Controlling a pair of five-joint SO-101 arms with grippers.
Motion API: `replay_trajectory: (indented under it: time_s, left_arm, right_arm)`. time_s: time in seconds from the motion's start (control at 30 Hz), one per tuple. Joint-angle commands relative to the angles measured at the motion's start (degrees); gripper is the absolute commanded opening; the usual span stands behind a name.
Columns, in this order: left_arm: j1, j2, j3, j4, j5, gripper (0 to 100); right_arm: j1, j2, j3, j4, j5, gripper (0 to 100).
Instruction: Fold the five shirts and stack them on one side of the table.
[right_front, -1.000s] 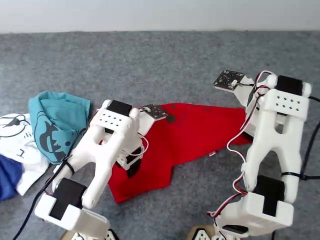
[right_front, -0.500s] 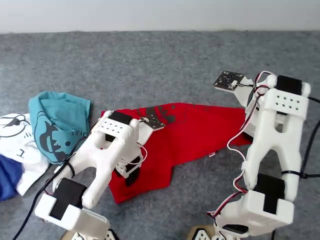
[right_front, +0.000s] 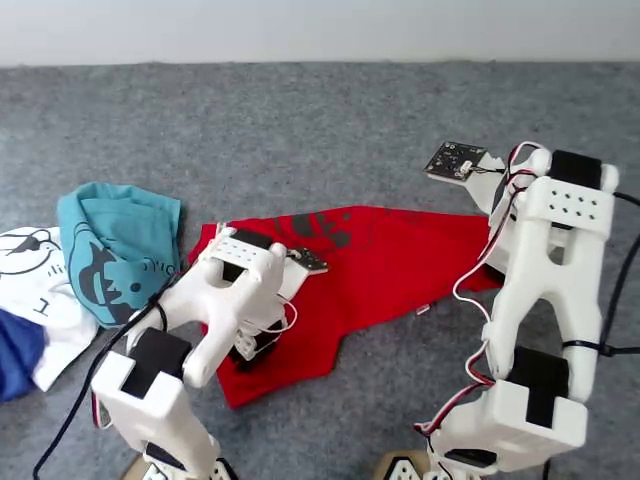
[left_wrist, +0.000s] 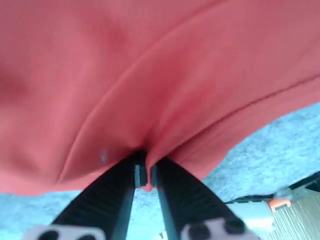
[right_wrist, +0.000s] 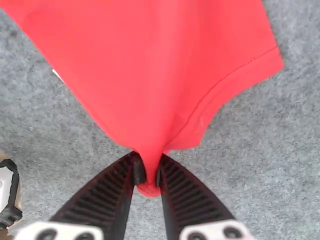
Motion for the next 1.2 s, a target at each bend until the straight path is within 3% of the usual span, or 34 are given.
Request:
replay_trajectory:
  time_s: [0.0,0.3,0.47,0.8,1.0,1.17]
  left_arm:
    - [0.1,-2.9,-5.2,2.7,-0.2,1]
    - [-1.1,-18.1,-20.0,14.7,-0.3,1]
    - [-6.1,-25.1,-23.8,14.6,-0.4,1]
    - [-16.7,-34.2,-43.7,14.6,-0.5,1]
    - [-18.6,-34.5,-46.0,14.7,-0.5,1]
    - [-17.3,-33.9,-45.7,14.7,-0.4,1]
  right_arm:
    - [-0.1,-0.8,-4.9,2.9,-1.1,0.9]
    - [0.2,-1.8,-13.7,7.7,-2.9,0.9]
    - [0.6,-7.3,-14.3,7.5,-3.5,0.9]
    - [1.5,-12.9,-14.2,7.3,-3.6,0.9]
    - [4.3,-13.1,-14.1,7.6,-3.5,1.0]
    - [4.3,-12.5,-6.8,7.7,-3.4,10.4]
